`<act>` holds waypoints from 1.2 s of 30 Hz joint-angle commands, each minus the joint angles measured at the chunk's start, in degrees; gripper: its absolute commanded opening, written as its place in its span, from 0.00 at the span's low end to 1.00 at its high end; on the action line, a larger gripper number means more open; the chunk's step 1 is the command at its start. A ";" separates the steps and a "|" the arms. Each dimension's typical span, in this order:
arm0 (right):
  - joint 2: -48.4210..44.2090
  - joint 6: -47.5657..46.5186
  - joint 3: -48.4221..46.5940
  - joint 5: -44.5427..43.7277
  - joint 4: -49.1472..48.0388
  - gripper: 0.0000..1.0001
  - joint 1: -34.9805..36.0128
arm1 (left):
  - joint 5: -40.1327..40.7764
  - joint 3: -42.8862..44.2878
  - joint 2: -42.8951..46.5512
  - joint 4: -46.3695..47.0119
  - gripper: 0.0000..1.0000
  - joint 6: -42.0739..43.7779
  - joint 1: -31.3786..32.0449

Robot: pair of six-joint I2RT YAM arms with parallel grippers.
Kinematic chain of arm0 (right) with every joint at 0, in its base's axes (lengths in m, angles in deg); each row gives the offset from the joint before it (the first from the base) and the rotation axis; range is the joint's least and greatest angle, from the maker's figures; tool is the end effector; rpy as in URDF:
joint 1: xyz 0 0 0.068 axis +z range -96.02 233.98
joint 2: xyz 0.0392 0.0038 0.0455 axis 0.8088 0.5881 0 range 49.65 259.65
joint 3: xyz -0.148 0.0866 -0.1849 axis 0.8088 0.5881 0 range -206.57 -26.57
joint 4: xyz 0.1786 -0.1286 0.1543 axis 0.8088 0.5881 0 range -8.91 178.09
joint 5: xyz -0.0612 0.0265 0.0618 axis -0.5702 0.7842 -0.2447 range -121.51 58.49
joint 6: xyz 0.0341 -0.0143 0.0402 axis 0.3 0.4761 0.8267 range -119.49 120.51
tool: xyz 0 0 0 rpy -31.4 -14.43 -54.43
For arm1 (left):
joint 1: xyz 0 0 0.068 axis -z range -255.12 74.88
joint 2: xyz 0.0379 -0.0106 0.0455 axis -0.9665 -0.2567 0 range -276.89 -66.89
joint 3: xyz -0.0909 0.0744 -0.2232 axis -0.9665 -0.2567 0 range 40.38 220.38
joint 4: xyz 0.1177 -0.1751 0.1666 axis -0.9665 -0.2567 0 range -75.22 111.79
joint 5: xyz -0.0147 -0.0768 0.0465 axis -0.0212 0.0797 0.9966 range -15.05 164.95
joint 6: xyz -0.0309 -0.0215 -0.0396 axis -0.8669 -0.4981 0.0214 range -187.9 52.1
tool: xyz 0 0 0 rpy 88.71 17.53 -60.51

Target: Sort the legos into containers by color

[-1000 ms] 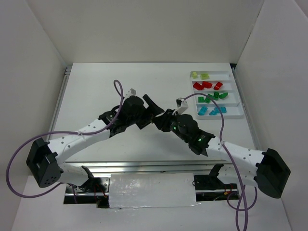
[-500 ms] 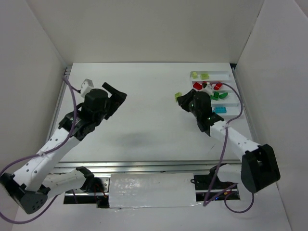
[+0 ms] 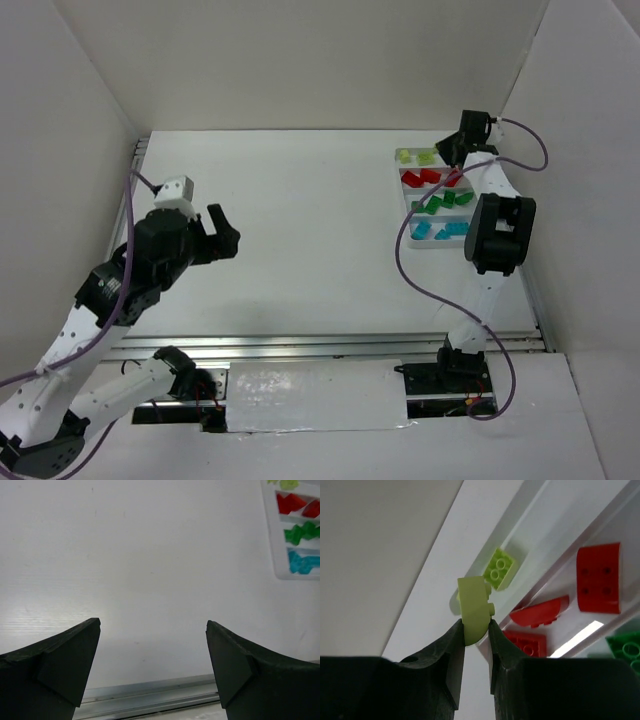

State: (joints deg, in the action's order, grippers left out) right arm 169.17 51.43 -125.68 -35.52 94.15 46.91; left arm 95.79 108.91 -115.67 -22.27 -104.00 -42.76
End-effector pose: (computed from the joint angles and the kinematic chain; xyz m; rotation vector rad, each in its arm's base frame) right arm 0.4856 -0.0627 0.2318 1.0905 1.8834 0.3662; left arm 0.1560 -0.0834 0.3934 -0.2989 1.9666 -0.4171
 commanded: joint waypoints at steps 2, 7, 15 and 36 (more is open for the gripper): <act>10.09 1.38 -20.97 1.37 14.24 0.00 -2.59 | 1.05 -13.29 7.28 4.14 1.00 6.31 -0.37; 16.35 0.76 -28.07 2.43 15.68 0.03 -4.18 | -1.42 -17.12 8.35 6.09 1.00 6.74 -0.63; 18.90 2.17 -27.63 1.73 14.10 0.10 -5.06 | 0.78 -16.94 4.04 5.21 0.99 6.22 -0.72; -2.95 -6.17 -18.96 3.75 14.01 0.92 -3.92 | 2.80 -15.80 2.46 5.20 0.99 3.58 -6.76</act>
State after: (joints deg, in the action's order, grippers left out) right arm 182.18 49.92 -147.78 -31.74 108.96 41.70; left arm 96.51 90.07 -112.23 -18.14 -98.55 -45.74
